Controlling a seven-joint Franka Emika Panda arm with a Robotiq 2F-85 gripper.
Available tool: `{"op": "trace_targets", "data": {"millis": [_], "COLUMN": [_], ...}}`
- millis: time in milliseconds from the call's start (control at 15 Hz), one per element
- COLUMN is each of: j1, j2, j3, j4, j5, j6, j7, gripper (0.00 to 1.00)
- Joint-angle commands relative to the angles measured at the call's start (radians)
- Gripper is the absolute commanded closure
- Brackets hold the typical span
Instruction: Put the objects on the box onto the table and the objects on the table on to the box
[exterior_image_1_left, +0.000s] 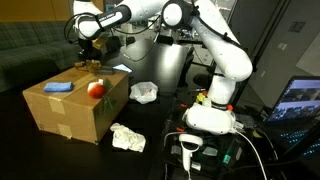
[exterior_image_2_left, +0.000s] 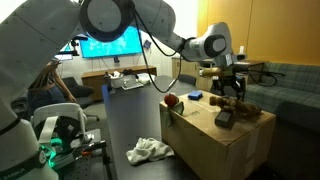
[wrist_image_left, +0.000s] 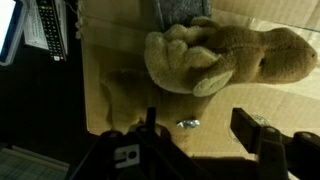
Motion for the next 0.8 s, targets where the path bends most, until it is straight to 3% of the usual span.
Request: {"op": "trace_targets", "data": {"millis": [0,733], "j1": [-0.025,-0.118], "j2": [-0.108,-0.372], "j3": [0.028,0.067], "j4": [-0.140,-0.656], "j5": [0.027,0.078], "j6": [0.041,0.215], "j7": [-0.101,-0.272], "gripper": [0.00,0.00]}}
